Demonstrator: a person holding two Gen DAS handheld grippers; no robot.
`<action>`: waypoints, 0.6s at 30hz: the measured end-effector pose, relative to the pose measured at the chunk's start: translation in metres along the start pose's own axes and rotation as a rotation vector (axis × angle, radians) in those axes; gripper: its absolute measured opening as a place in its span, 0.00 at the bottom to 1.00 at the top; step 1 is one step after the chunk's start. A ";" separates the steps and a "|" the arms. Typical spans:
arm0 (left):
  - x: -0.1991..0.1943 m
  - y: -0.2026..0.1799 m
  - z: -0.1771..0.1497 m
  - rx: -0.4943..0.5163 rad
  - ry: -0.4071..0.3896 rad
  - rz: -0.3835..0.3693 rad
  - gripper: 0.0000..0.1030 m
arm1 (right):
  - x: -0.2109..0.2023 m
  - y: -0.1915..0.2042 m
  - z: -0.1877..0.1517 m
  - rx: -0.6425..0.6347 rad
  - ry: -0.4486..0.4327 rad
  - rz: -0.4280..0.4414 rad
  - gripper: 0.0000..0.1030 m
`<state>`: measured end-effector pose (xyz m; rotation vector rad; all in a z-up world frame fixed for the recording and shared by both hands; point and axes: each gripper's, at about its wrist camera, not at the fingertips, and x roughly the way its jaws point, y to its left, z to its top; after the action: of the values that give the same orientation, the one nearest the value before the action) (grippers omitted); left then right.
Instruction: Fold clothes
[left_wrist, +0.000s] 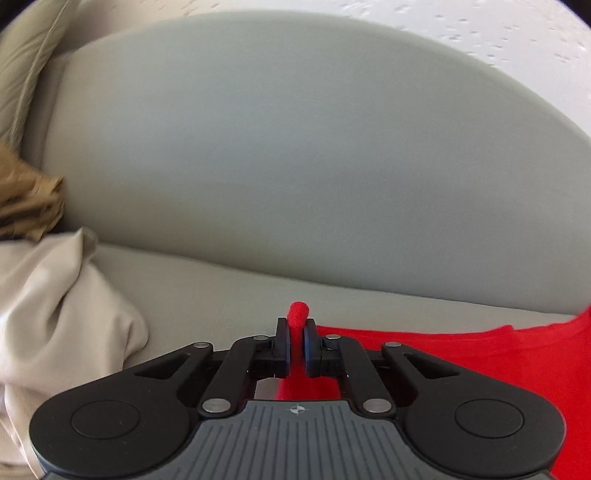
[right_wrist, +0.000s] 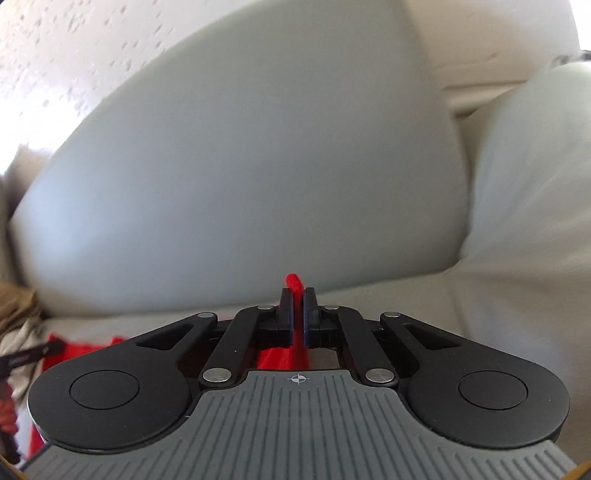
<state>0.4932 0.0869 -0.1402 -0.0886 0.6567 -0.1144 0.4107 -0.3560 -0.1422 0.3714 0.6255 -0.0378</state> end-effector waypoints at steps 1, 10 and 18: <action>-0.002 -0.001 0.000 -0.004 0.001 0.017 0.13 | 0.004 0.000 -0.001 -0.004 0.018 -0.019 0.04; -0.093 0.001 0.008 -0.028 0.013 0.127 0.41 | -0.061 0.010 0.010 0.087 -0.025 -0.067 0.47; -0.267 -0.003 -0.006 -0.131 0.012 -0.112 0.51 | -0.255 0.023 0.003 0.130 -0.086 0.100 0.48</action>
<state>0.2797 0.1198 0.0166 -0.2513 0.6709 -0.1798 0.2086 -0.3551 0.0157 0.5240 0.5206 0.0010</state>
